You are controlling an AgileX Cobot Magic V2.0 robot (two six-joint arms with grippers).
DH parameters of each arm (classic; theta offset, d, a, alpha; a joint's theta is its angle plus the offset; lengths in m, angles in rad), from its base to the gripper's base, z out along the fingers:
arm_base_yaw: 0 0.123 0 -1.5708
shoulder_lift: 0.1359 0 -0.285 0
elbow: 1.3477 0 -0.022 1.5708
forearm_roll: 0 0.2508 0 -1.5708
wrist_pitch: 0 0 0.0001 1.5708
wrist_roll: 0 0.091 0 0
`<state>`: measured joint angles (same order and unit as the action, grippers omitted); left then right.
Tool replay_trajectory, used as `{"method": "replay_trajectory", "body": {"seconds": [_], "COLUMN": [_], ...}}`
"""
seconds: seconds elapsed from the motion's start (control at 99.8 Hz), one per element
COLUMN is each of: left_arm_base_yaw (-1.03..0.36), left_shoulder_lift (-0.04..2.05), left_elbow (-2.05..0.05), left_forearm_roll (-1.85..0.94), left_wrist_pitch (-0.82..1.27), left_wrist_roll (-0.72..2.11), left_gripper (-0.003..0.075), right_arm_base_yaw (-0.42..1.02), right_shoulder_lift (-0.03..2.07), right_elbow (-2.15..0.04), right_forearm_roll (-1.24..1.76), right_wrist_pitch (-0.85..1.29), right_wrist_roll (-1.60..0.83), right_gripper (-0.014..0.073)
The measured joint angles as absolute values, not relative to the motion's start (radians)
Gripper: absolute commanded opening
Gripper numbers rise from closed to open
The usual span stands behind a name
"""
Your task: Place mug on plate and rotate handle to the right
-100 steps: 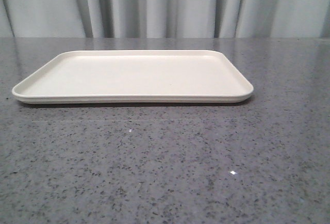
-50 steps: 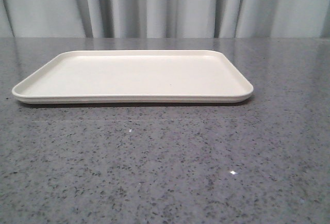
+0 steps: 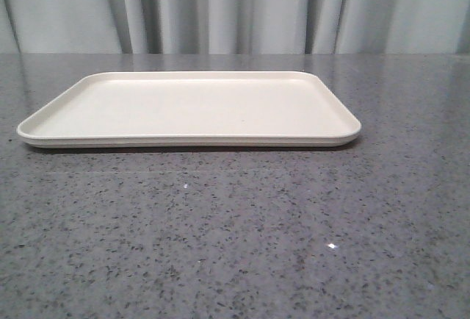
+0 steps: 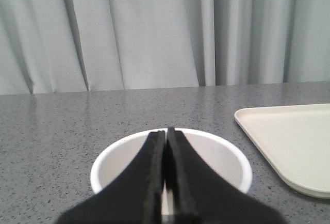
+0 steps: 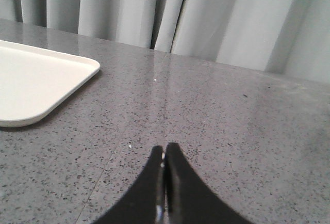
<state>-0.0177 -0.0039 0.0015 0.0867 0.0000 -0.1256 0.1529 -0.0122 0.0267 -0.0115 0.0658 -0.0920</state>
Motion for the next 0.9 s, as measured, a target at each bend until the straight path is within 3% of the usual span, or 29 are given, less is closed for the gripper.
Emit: {"method": "replay_trajectory", "body": {"seconds": [0.902], "left_arm_base_yaw": [-0.018], "left_shoulder_lift": [-0.004], "left_elbow": [0.002], "left_forearm_roll": [0.087], "left_wrist_pitch": [-0.028], "left_wrist_roll": [-0.126], "left_gripper": [-0.0020], "right_arm_base_yaw": [0.153], "right_shoulder_lift": [-0.012], "right_elbow": [0.027], "right_forearm_roll": [-0.011], "right_wrist_pitch": [0.066], "right_wrist_roll": [-0.092], "right_gripper": [-0.0058]}}
